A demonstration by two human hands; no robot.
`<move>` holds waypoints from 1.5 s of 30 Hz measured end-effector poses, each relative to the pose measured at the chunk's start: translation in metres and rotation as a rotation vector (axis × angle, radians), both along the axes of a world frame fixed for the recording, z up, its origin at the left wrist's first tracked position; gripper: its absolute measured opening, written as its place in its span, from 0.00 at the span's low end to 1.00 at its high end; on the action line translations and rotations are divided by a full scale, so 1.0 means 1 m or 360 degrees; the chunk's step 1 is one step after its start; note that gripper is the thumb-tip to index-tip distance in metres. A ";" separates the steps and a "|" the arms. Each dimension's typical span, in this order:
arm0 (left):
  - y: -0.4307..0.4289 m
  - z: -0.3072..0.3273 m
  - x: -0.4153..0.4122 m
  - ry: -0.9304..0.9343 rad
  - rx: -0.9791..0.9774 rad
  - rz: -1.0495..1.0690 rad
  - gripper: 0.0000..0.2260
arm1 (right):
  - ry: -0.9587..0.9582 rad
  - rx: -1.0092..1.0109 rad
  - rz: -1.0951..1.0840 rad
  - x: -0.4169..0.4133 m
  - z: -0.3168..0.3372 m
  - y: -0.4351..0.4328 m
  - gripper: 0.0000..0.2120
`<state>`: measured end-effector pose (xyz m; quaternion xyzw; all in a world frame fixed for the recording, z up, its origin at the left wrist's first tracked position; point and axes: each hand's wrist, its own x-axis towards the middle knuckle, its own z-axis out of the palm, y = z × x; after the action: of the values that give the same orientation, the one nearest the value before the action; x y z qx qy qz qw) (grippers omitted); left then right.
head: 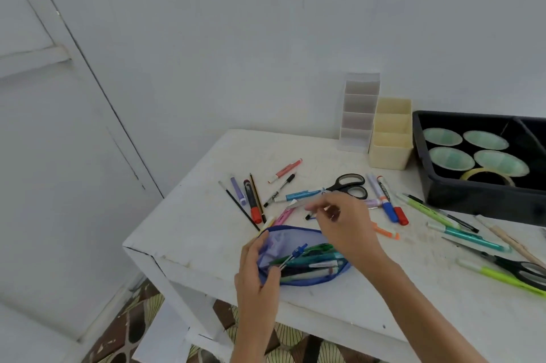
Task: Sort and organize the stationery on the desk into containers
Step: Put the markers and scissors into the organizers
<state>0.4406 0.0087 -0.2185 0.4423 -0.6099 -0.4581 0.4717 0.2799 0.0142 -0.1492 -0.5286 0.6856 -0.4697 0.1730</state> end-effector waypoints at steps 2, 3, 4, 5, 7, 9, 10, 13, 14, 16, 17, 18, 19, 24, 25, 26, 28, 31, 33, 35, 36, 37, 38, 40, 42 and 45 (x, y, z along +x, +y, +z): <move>-0.001 0.000 0.006 0.0072 0.0052 0.0030 0.19 | -0.0048 0.0166 0.0147 0.005 0.010 -0.036 0.09; -0.003 -0.002 0.009 0.0108 0.0083 0.0047 0.18 | -0.0032 0.0286 0.0222 0.006 0.007 -0.057 0.08; -0.005 -0.002 0.011 0.0138 0.0120 0.0060 0.18 | -0.0019 0.0429 0.0272 0.008 0.003 -0.078 0.07; -0.006 -0.003 0.013 0.0162 0.0167 0.0065 0.20 | -0.0002 0.0546 0.0302 0.011 -0.004 -0.098 0.07; -0.009 -0.004 0.015 0.0189 0.0220 0.0044 0.22 | 0.0163 0.0684 0.0303 0.019 -0.019 -0.132 0.06; -0.012 -0.006 0.016 0.0184 0.0206 0.0022 0.21 | 0.0362 0.0708 0.0234 0.027 -0.036 -0.159 0.13; -0.012 -0.006 0.016 0.0164 0.0196 0.0002 0.21 | 0.0405 0.0728 0.0231 0.030 -0.040 -0.167 0.16; -0.015 -0.009 0.019 0.0108 0.0188 -0.0035 0.23 | 0.0488 0.0750 0.0161 0.040 -0.049 -0.177 0.02; -0.016 -0.010 0.019 0.0106 0.0180 -0.0042 0.23 | 0.0519 0.0769 0.0130 0.042 -0.050 -0.179 0.08; -0.018 -0.012 0.021 0.0116 0.0184 -0.0056 0.23 | 0.0555 0.0833 0.0073 0.044 -0.050 -0.181 0.13; -0.018 -0.013 0.021 0.0124 0.0195 -0.0067 0.23 | 0.0555 0.0837 0.0042 0.044 -0.051 -0.182 0.14; -0.018 -0.013 0.021 0.0131 0.0203 -0.0085 0.23 | 0.0561 0.0879 0.0017 0.044 -0.051 -0.182 0.14; -0.018 -0.012 0.021 0.0134 0.0206 -0.0099 0.23 | 0.0576 0.0892 -0.0012 0.044 -0.050 -0.181 0.14; -0.020 -0.008 0.023 0.0119 0.0216 -0.0123 0.23 | 0.0170 0.0783 -0.0105 0.036 -0.045 -0.179 0.19; -0.021 -0.008 0.023 0.0119 0.0222 -0.0128 0.22 | -0.0003 0.0728 -0.0154 0.031 -0.040 -0.177 0.21; -0.020 -0.007 0.023 0.0135 0.0232 -0.0135 0.22 | -0.0190 0.0670 -0.0205 0.026 -0.033 -0.176 0.21; -0.019 -0.006 0.024 0.0156 0.0243 -0.0151 0.22 | -0.0596 0.0479 -0.0220 0.015 -0.017 -0.166 0.16; -0.018 -0.006 0.022 0.0144 0.0245 -0.0137 0.25 | -0.0995 0.0185 -0.0060 0.001 0.010 -0.126 0.10; -0.019 -0.007 0.020 0.0171 0.0258 -0.0112 0.24 | -0.1132 0.0045 0.0211 -0.002 0.024 -0.087 0.11; -0.019 -0.006 0.017 0.0229 0.0305 -0.0097 0.25 | -0.1155 0.0041 0.0444 0.005 0.030 -0.048 0.10; -0.019 -0.005 0.016 0.0279 0.0338 -0.0096 0.25 | -0.1048 0.0077 0.0485 0.010 0.027 -0.031 0.10; -0.019 -0.004 0.015 0.0326 0.0371 -0.0093 0.25 | -0.0890 0.0121 0.0473 0.015 0.021 -0.015 0.10; -0.018 -0.003 0.015 0.0361 0.0400 -0.0081 0.25 | -0.0679 0.0162 0.0415 0.018 0.013 -0.004 0.10; -0.016 0.002 0.014 0.0368 0.0417 -0.0039 0.24 | -0.0154 0.0226 0.0231 0.018 -0.007 0.013 0.11; -0.013 0.005 0.013 0.0355 0.0412 -0.0011 0.23 | 0.0448 0.0296 0.0156 0.013 -0.026 0.018 0.13; -0.009 0.007 0.012 0.0349 0.0431 -0.0018 0.23 | 0.0786 0.0363 0.0104 0.010 -0.036 0.028 0.16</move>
<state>0.4526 -0.0003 -0.2110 0.4456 -0.4900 -0.5844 0.4689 0.2901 0.0426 -0.1849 -0.6261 0.7380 -0.2406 0.0740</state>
